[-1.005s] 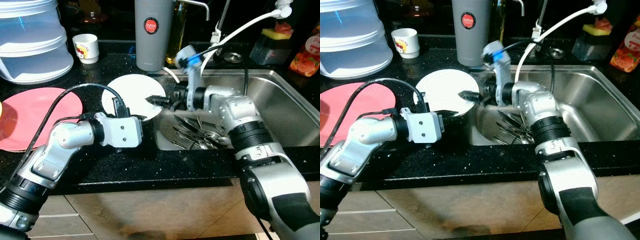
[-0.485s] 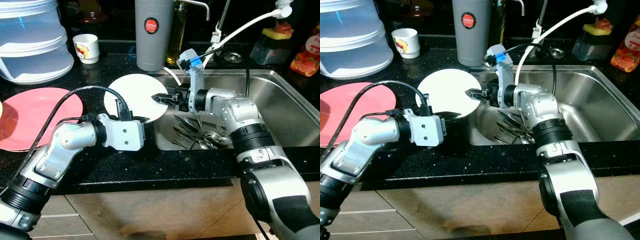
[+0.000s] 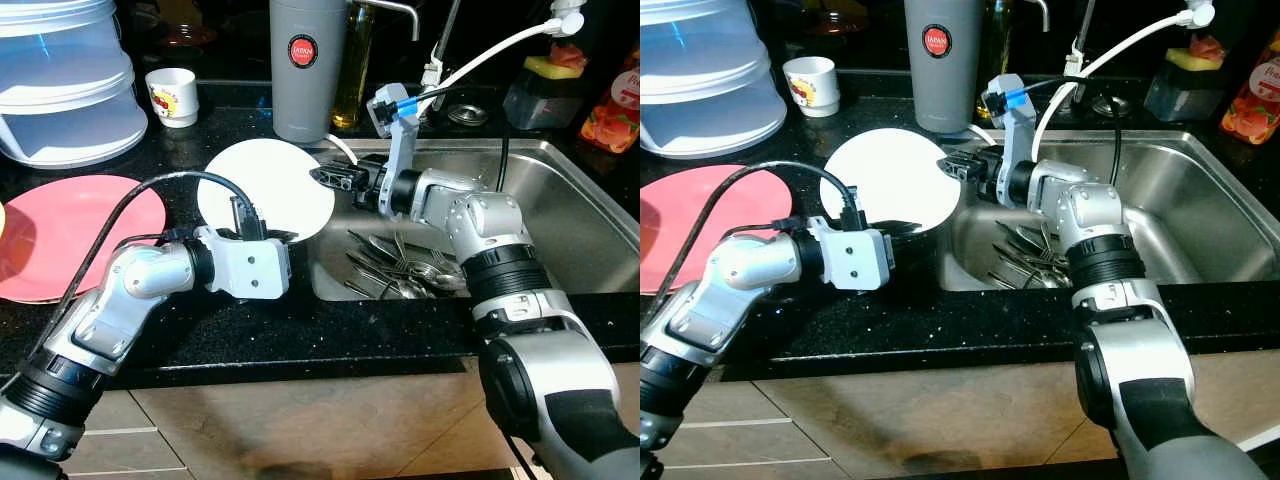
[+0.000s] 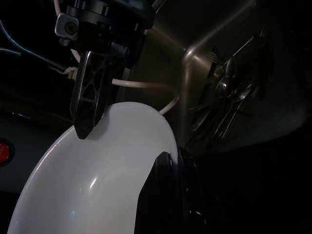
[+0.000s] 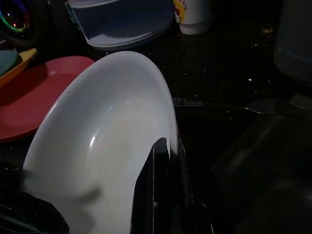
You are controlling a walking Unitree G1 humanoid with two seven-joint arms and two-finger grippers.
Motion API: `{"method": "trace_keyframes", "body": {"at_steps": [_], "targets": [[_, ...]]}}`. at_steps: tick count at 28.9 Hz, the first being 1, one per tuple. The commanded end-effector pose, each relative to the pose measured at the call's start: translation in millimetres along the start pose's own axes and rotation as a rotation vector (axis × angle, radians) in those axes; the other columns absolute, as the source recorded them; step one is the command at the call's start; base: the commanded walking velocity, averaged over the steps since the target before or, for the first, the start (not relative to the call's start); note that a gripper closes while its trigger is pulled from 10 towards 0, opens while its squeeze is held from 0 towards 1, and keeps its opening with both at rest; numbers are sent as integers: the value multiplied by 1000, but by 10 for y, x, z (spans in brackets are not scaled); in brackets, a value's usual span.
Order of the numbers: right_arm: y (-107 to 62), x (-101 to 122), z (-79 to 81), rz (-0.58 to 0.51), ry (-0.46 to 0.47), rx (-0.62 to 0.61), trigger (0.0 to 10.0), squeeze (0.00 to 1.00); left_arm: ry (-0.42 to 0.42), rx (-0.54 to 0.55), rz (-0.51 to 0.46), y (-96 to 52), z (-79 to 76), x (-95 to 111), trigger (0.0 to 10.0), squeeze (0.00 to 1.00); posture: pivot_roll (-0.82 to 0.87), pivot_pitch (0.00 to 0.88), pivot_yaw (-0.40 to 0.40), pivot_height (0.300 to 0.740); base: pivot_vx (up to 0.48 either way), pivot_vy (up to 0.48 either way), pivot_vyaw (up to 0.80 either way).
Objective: Kitchen organization
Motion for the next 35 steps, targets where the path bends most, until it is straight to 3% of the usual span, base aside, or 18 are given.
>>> {"method": "trace_keyframes", "body": {"at_steps": [1, 4, 5, 7, 8, 9, 12, 14, 16, 17, 18, 26, 28, 35], "targets": [[13, -1, 28, 9, -3, 16, 0, 0, 32, 9, -45, 20, 41, 83, 0, 0, 48, 146, -3, 740, 0, 0, 0], [4, 4, 17, 5, 0, 9, 0, 0, 36, 12, -45, 30, 46, 81, 0, 0, 47, 145, -1, 740, 0, 0, 0], [1, 5, 11, 4, -1, 5, 0, 0, 27, 28, -50, 37, 65, 83, 1294, 282, 47, 145, -1, 740, 0, 0, 0], [0, 6, 7, 4, -1, 1, 0, 0, 21, 40, -53, 42, 79, 85, 1294, 282, 47, 145, -1, 740, 0, 0, 0], [-4, 3, 1, 6, -4, -4, 0, 0, 14, 53, -53, 48, 100, 86, 7882, 1000, 47, 145, -1, 740, 0, 0, 0], [-7, 0, -4, 8, -6, -7, 0, 0, 3, 65, -55, 53, 118, 86, 10000, 1000, 47, 145, -1, 740, 0, 0, 0], [-12, -7, -12, 11, -8, -12, 0, 0, 13, 100, -48, 58, 168, 84, 10000, 1000, 47, 145, -1, 740, 0, 0, 0], [-26, -9, -43, 9, -9, -32, 0, 0, 76, 196, -45, 48, 297, 101, 10000, 1000, 47, 145, -1, 740, 0, 0, 0], [-30, -7, -51, 8, -9, -37, 0, 0, 87, 219, -47, 44, 328, 108, 10000, 969, 47, 145, -1, 740, 0, 0, 0], [-38, 0, -69, 4, -7, -47, 0, 0, 88, 251, -50, 35, 373, 117, 10000, 310, 47, 145, -1, 740, 0, 0, 0], [-45, 6, -83, 2, -7, -55, 0, 0, 89, 274, -57, 27, 406, 128, 10000, 12, 47, 145, -1, 740, 0, 0, 0], [-228, 110, -407, -50, -21, -280, 0, 0, 17, 535, -189, -61, 714, 338, 10000, 0, 44, 151, 1, 740, 0, 0, 0], [-333, 98, -560, -43, -60, -406, 0, 0, 25, 625, -236, -113, 797, 415, 10000, 0, 42, 152, 2, 740, 0, 0, 0], [-491, 18, -749, -13, -104, -559, 0, 0, 22, 699, -298, -150, 838, 489, 10000, 0, 42, 152, 2, 740, 0, 0, 0]]}}
Point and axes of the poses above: a point about 5 cm out from each wrist's last joint towards the gripper, its own y axis pointing out of the wrist towards the gripper, its own x axis along the axis of the wrist's last joint, z = x × y, the point moved 2 cm from there along y, pointing out of the wrist towards the gripper
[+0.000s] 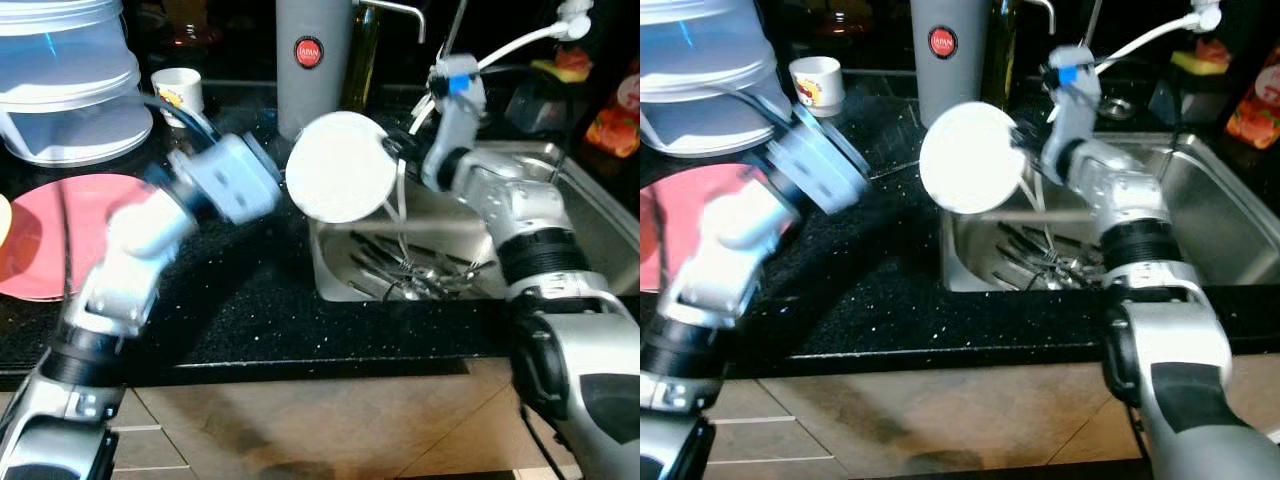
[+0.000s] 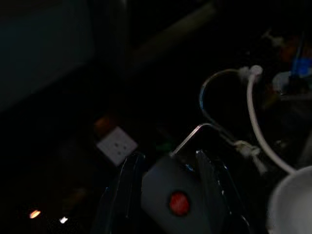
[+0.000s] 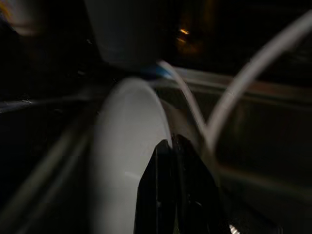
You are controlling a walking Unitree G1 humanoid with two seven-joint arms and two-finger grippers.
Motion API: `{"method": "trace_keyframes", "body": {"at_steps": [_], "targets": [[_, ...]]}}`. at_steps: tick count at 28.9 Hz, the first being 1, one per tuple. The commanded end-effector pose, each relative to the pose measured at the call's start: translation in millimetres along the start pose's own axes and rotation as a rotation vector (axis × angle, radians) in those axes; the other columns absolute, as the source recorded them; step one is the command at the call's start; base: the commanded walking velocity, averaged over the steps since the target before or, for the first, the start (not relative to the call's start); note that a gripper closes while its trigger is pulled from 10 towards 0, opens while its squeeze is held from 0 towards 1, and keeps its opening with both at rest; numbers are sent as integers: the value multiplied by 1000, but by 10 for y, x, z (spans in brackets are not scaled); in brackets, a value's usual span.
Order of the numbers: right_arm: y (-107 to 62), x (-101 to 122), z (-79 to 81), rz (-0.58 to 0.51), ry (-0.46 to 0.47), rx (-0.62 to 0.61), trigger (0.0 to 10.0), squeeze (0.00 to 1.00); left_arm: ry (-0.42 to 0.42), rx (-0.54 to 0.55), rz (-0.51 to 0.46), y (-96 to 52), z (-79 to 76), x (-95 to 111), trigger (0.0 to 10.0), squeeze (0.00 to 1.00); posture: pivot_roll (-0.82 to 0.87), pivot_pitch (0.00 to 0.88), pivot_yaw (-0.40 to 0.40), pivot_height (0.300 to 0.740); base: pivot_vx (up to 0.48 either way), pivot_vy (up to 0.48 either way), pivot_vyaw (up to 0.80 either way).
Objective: Kitchen organization
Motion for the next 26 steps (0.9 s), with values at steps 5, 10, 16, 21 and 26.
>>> {"method": "trace_keyframes", "body": {"at_steps": [5, 10, 16, 21, 26], "targets": [[-13, -75, -70, 20, -71, -46, 0, 0, -79, -148, 130, -59, -244, -150, 10000, 0, 43, 152, 1, 740, 0, 0, 0], [-19, -117, -115, 34, -133, -82, 0, 0, -229, -286, 351, -245, -541, -441, 10000, 0, 39, 149, 2, 740, 0, 0, 0], [-4, -217, -65, 67, -158, -51, 0, 0, -583, -352, 499, -424, -848, -536, 10000, 0, 38, 142, 3, 740, 0, 0, 0], [22, -295, 50, 90, -184, 18, 0, 0, -794, -381, 566, -490, -1005, -524, 10000, 0, 37, 135, 4, 740, 0, 0, 0], [49, -362, 213, 112, -200, 125, 0, 0, -872, -341, 552, -404, -1041, -492, 10000, 0, 37, 135, 4, 740, 0, 0, 0]]}}
Point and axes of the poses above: a point about 5 cm out from each wrist's last joint towards the gripper, its own y axis pointing out of the wrist towards the gripper, its own x axis along the axis of the wrist's last joint, z = x × y, the point moved 2 cm from there along y, pointing out of the wrist towards the gripper
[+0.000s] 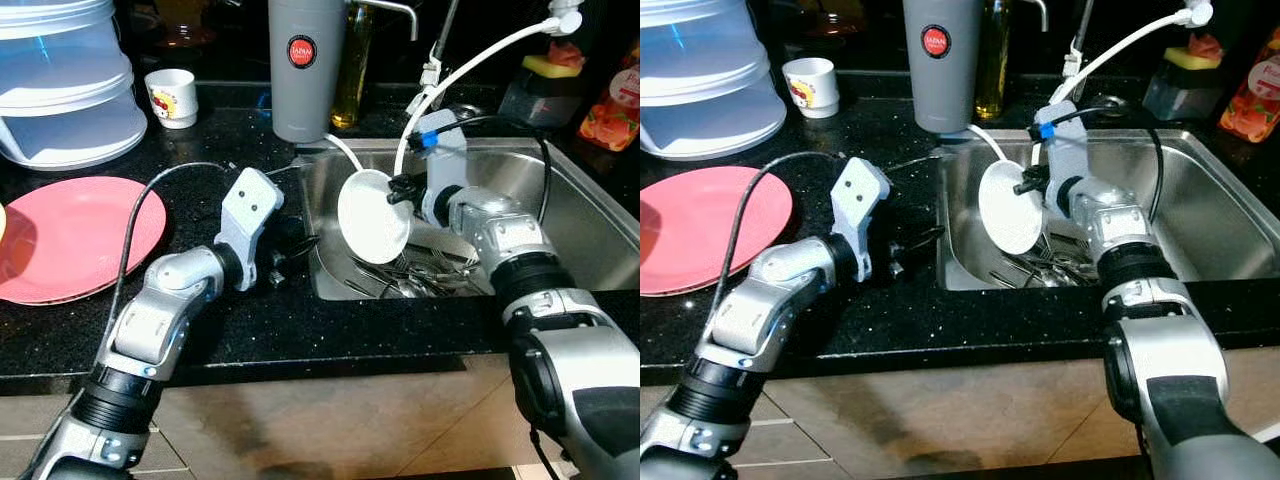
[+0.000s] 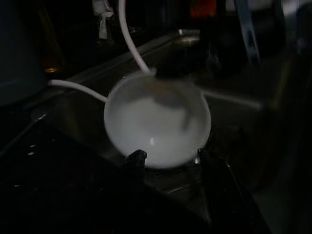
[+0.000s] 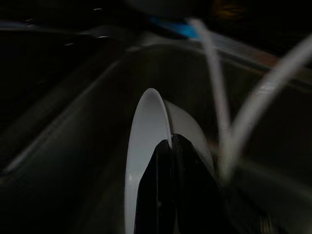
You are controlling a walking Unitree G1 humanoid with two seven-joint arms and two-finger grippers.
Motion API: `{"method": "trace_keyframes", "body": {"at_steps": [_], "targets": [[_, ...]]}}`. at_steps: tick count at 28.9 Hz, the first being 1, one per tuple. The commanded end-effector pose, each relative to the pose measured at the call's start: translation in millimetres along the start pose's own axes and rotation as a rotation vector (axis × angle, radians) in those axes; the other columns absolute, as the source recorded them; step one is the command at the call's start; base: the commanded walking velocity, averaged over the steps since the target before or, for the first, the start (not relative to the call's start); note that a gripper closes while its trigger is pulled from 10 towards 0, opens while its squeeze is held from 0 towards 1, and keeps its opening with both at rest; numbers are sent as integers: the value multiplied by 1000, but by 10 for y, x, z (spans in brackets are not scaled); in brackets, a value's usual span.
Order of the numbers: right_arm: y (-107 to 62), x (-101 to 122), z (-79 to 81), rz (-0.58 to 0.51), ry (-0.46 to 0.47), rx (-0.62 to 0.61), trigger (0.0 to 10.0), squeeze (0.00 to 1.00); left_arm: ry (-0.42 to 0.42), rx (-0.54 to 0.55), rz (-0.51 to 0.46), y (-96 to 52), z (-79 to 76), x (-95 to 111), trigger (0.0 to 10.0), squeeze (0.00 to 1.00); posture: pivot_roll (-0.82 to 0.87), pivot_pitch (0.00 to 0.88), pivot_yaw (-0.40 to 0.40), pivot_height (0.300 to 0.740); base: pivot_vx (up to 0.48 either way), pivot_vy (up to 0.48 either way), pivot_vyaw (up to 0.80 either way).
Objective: Kitchen organization
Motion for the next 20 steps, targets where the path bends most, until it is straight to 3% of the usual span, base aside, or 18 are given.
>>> {"method": "trace_keyframes", "body": {"at_steps": [1, 9, 13, 19, 20], "targets": [[18, -29, 110, 13, -31, 73, 0, 0, 9, 8, 3, 40, -13, 23, 10000, 0, 36, 133, 3, 740, 0, 0, 0], [22, -39, 245, 31, -44, 184, 0, 0, 61, -1, 83, 62, -25, -34, 10000, 0, 36, 138, 3, 740, 0, 0, 0], [12, -36, 243, 37, -63, 188, 0, 0, 158, 10, 169, 46, -1, -127, 10000, 0, 34, 141, 5, 740, 0, 0, 0], [-1, -18, 215, 36, -71, 179, 0, 0, 142, 11, 172, 51, 4, -129, 10000, 0, 34, 144, 3, 740, 0, 0, 0], [0, -14, 211, 36, -72, 176, 0, 737, 143, 12, 173, 52, 6, -128, 10000, 0, 34, 146, 3, 740, 0, 0, 0]]}}
Point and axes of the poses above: a point about 5 cm out from each wrist's last joint towards the gripper, its own y axis pointing out of the wrist towards the gripper, its own x axis along the axis of the wrist's last joint, z = x × y, the point moved 2 cm from there along y, pointing out of the wrist towards the gripper
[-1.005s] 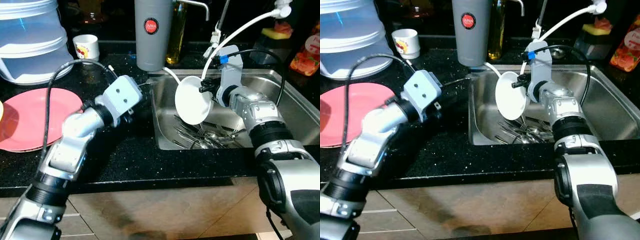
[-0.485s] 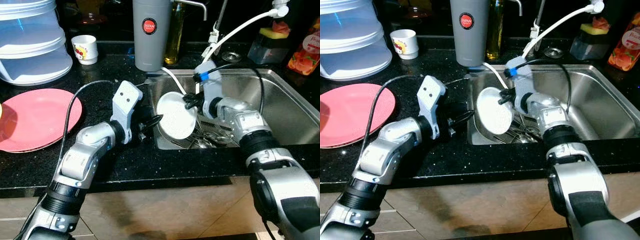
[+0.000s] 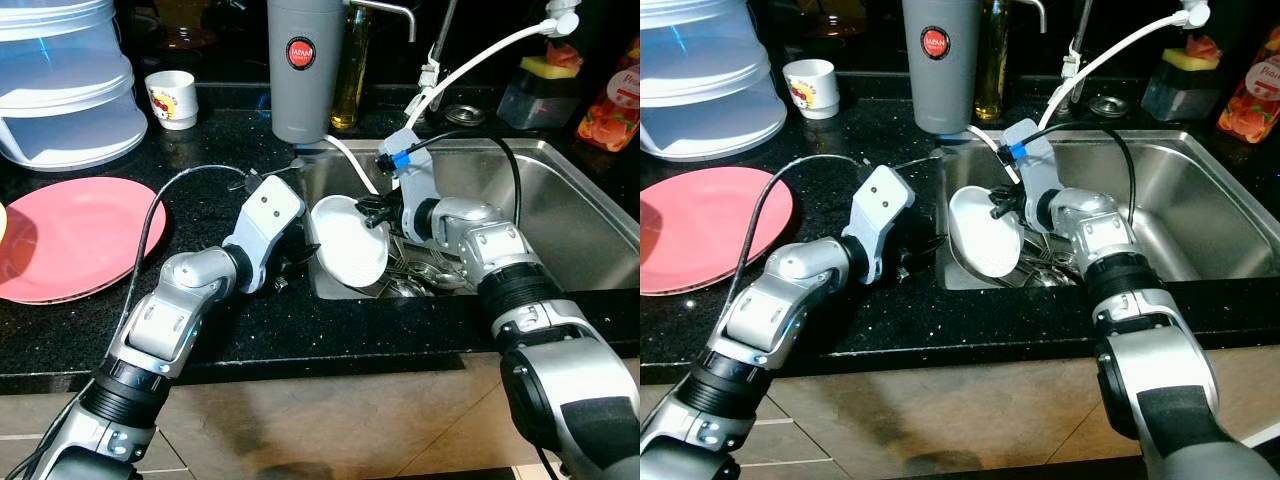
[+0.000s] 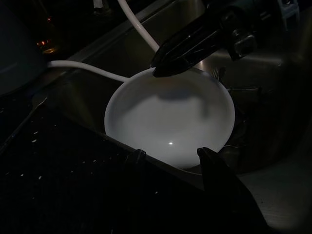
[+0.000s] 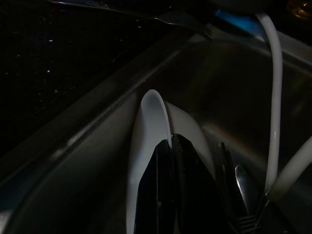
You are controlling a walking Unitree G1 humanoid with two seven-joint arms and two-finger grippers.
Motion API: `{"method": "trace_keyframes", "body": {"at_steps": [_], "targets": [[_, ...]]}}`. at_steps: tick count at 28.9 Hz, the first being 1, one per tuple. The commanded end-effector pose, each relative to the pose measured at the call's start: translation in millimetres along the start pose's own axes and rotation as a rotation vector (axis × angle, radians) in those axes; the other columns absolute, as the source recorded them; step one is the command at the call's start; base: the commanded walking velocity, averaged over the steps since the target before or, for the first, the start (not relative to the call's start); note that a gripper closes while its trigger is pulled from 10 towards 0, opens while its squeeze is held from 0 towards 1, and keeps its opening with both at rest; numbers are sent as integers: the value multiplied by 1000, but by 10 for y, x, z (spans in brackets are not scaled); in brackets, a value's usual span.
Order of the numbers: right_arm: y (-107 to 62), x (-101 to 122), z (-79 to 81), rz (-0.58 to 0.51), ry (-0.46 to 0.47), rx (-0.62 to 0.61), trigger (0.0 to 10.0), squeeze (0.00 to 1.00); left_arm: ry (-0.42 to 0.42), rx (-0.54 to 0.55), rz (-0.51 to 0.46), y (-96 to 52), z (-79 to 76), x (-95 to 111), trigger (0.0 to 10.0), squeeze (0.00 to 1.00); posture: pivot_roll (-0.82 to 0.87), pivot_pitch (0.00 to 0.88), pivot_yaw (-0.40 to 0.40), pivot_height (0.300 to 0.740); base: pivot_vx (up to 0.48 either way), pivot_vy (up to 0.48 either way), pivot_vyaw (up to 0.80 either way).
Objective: Kitchen organization
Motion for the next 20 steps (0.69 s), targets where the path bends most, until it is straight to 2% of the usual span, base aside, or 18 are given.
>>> {"method": "trace_keyframes", "body": {"at_steps": [1, 2, 3, 4, 9, 10, 16, 18, 19, 20], "targets": [[-17, 8, -15, 1, -1, -5, 627, 973, 0, -9, 21, 4, -8, -27, 10000, 0, 34, 146, 3, 740, 0, 0, 0], [-17, 9, -14, 3, -1, -5, 4902, 1000, 1, -7, 21, 4, -7, -25, 10000, 0, 34, 146, 3, 740, 0, 0, 0], [-18, 8, -12, 6, -3, -3, 4902, 1000, 2, -6, 22, 3, -5, -23, 10000, 0, 34, 146, 3, 740, 0, 0, 0], [-17, 7, -12, 10, -6, -3, 10000, 1000, 3, -2, 21, 1, 1, -15, 10000, 0, 34, 147, 1, 740, 0, 0, 0], [-15, 2, -49, 27, -37, -48, 10000, 1000, 5, 24, 6, -6, 48, 27, 10000, 0, 35, 148, 0, 740, 0, 0, 0], [-18, -3, -62, 34, -50, -60, 10000, 16, 6, 37, -3, -9, 68, 46, 10000, 0, 36, 146, -2, 740, 0, 0, 0], [-25, 22, -95, 25, -60, -93, 10000, 0, 60, 114, -3, -44, 185, 124, 10000, 0, 38, 146, -3, 740, 0, 0, 0], [-27, 87, -108, -5, -47, -108, 10000, 0, 172, 289, 64, -124, 433, 181, 10000, 0, 38, 146, -4, 740, 0, 0, 0], [-27, 87, -108, -5, -47, -108, 10000, 0, 172, 289, 64, -124, 433, 181, 10000, 0, 38, 146, -4, 740, 0, 0, 0], [-28, 103, -112, -12, -42, -112, 10000, 0, 260, 366, 110, -177, 553, 193, 10000, 0, 39, 148, -5, 740, 0, 0, 0]]}}
Point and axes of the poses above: a point about 5 cm out from each wrist's last joint towards the gripper, its own y axis pointing out of the wrist towards the gripper, its own x axis along the axis of the wrist's last joint, z = x × y, the point moved 2 cm from there along y, pointing out of the wrist towards the gripper
